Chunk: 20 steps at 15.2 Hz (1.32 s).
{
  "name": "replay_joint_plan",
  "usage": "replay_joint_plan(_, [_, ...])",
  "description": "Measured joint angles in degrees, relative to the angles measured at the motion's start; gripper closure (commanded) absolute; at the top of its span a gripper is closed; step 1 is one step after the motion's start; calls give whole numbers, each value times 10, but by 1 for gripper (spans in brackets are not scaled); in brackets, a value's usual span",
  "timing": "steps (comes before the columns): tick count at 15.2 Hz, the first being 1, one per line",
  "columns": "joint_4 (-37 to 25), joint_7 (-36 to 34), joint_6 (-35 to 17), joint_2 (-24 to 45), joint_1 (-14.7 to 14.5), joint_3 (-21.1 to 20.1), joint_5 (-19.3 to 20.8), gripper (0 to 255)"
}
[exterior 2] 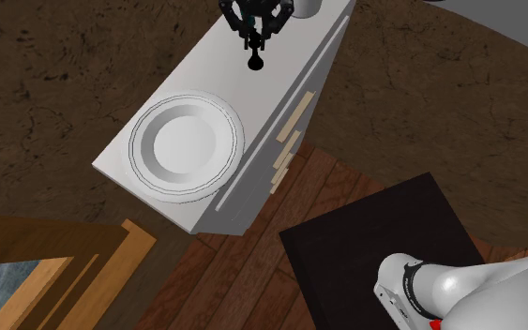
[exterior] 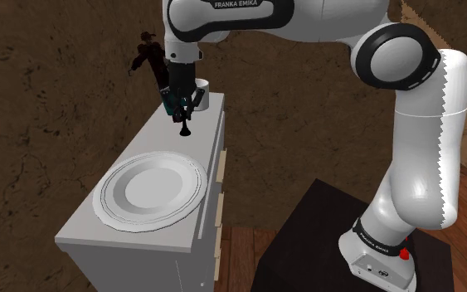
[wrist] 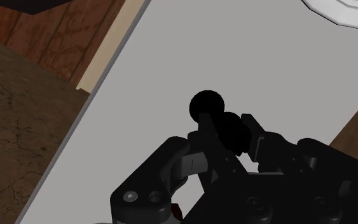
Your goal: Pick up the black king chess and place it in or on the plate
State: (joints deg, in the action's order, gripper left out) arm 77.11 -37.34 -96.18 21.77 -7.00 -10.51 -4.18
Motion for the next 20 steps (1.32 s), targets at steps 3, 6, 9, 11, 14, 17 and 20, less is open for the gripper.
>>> replay_joint_plan(3, [0,0,0,0,0,0,0,255])
replay_joint_plan(6, [-11,-1,10,1,0,0,0,255])
replay_joint_plan(9, [-38,-4,34,5,-2,-1,1,255])
replay_joint_plan(11, [-60,-6,50,10,-3,-1,2,255])
replay_joint_plan(14, [-89,-9,75,14,-4,-1,2,255])
replay_joint_plan(17, [-129,-14,103,26,-7,-2,5,255])
replay_joint_plan(20, [-177,-18,136,40,-10,-2,7,255])
